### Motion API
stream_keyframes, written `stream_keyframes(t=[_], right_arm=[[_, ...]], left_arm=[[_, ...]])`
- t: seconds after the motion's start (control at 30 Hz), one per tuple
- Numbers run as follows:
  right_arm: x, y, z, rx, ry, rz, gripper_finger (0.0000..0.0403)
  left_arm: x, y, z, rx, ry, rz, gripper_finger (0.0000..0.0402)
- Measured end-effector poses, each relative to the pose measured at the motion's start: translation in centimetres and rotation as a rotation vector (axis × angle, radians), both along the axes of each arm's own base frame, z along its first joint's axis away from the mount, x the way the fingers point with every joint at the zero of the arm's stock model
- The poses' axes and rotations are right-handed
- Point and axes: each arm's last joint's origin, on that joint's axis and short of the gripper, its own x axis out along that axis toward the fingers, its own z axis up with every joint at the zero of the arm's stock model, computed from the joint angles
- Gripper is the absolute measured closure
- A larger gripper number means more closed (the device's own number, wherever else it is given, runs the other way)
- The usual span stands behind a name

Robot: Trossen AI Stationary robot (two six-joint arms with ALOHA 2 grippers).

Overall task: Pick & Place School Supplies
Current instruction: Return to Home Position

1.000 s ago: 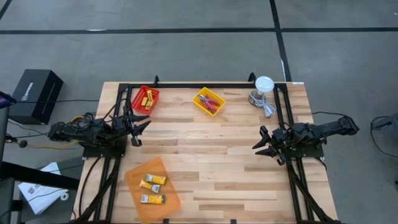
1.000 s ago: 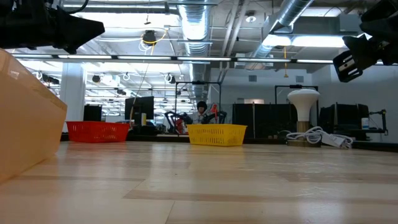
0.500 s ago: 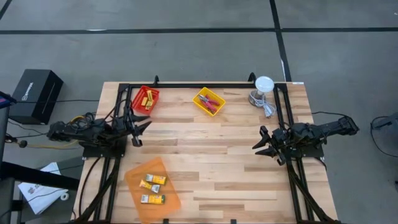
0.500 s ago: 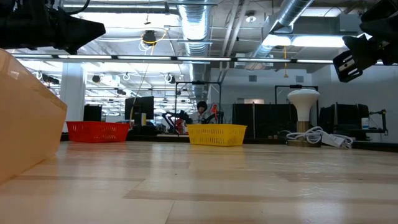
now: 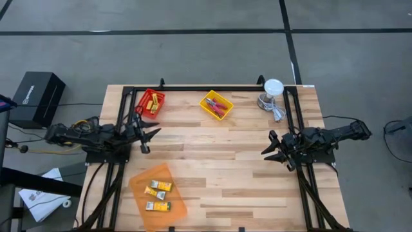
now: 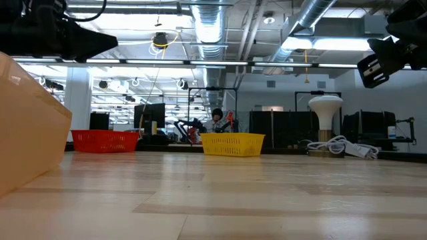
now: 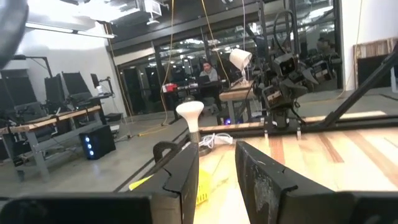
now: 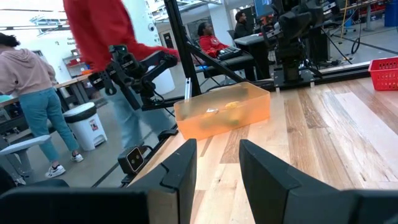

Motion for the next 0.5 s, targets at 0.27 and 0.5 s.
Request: stream_keyframes(t=[0.27, 0.5], right_arm=[[0.00, 0.00, -0.01, 0.000, 0.000, 0.000, 0.0290], [0.00, 0.00, -0.01, 0.000, 0.000, 0.000, 0.0290]], left_arm=[[0.44, -0.05, -0.49, 0.007, 0.057, 0.004, 0.0302], [0.75, -0.09, -0.85, 0.013, 0.099, 0.004, 0.0302]])
